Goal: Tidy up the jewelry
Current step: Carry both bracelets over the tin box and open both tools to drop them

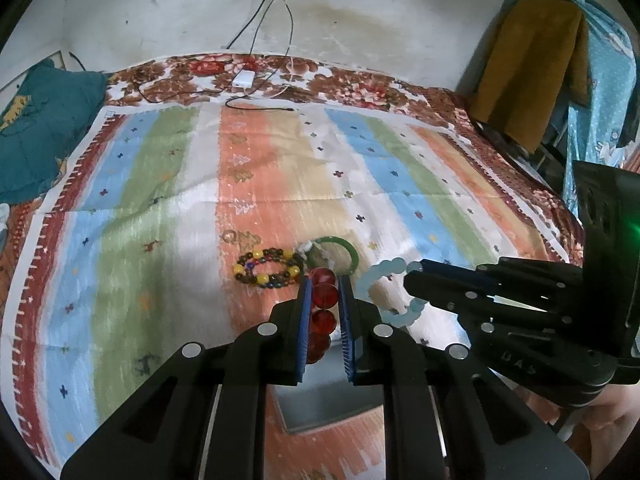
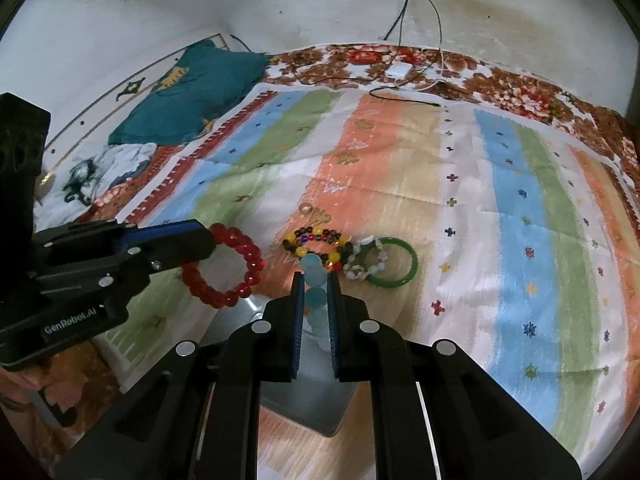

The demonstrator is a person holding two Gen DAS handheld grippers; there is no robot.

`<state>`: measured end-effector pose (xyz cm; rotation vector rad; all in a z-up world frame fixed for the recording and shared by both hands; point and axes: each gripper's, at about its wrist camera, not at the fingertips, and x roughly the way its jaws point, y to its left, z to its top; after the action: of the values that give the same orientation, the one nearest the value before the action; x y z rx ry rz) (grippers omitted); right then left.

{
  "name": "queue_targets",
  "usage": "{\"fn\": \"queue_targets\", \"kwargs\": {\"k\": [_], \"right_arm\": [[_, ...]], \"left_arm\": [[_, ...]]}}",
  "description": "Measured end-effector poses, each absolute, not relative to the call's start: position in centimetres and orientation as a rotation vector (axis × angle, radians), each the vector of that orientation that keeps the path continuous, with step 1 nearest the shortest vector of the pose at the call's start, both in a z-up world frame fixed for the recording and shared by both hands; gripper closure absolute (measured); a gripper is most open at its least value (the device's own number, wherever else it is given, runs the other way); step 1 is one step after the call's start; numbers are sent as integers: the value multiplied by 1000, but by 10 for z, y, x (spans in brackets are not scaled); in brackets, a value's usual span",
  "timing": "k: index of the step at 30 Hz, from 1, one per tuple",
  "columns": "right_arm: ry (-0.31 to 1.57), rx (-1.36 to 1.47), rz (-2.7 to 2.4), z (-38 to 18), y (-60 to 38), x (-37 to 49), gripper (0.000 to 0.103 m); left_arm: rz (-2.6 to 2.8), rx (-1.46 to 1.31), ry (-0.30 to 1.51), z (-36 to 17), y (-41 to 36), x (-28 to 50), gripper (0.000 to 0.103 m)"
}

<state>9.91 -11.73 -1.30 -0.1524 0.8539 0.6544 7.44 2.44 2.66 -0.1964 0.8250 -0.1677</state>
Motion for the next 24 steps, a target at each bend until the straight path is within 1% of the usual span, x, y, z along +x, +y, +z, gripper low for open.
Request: {"fn": "queue_targets", "kwargs": {"k": [24], "right_arm": [[893,-157,666,-27,-128,61,91]], "left_arm": [[-161,-179,868,5,4,36,90]]}}
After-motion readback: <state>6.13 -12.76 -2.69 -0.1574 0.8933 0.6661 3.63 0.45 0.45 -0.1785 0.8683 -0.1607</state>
